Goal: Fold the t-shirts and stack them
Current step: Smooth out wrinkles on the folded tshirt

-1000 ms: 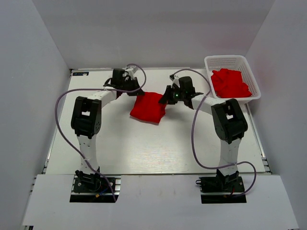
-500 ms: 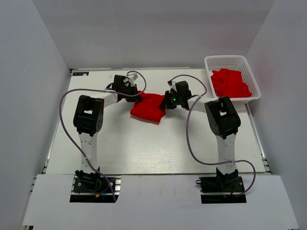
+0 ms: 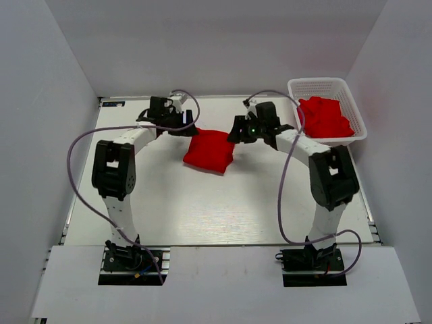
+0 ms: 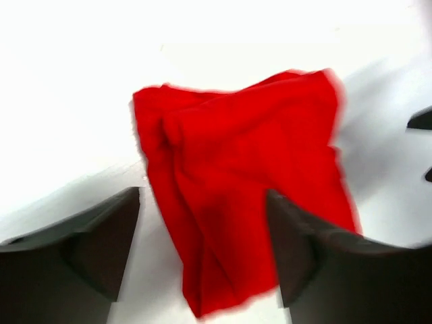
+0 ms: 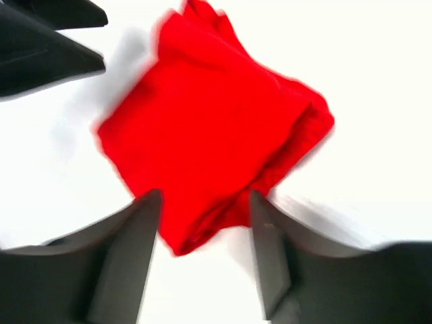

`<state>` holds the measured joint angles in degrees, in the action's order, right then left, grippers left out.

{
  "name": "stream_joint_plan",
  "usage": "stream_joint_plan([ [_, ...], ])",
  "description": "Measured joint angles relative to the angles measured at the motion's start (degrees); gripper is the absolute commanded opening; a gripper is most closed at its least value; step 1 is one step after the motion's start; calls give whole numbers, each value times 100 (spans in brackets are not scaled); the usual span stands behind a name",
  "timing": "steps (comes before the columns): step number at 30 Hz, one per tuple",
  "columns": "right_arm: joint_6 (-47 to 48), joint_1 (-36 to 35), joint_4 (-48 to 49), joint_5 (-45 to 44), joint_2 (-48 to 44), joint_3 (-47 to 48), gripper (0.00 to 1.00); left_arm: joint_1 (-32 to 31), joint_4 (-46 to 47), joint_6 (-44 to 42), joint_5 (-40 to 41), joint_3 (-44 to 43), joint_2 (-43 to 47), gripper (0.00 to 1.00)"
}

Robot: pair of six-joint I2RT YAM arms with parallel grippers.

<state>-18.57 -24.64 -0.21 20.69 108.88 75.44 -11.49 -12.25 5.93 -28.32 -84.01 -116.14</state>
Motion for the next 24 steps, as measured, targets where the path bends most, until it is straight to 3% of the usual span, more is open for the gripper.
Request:
stream_joint_plan([
  [1,44,17,-90,-24,-197,13,69,4,-59,-26,-11,11,184,100],
  [8,247,26,-525,-68,-1172,-22,83,13,-59,-210,-284,472,1384,100],
  [16,258,26,-977,-275,-1714,-1010,88,46,-142,-140,-229,1045,970,100],
  [24,247,26,-1043,-389,-2426,-1384,89,55,-4,101,-175,1019,479,100],
])
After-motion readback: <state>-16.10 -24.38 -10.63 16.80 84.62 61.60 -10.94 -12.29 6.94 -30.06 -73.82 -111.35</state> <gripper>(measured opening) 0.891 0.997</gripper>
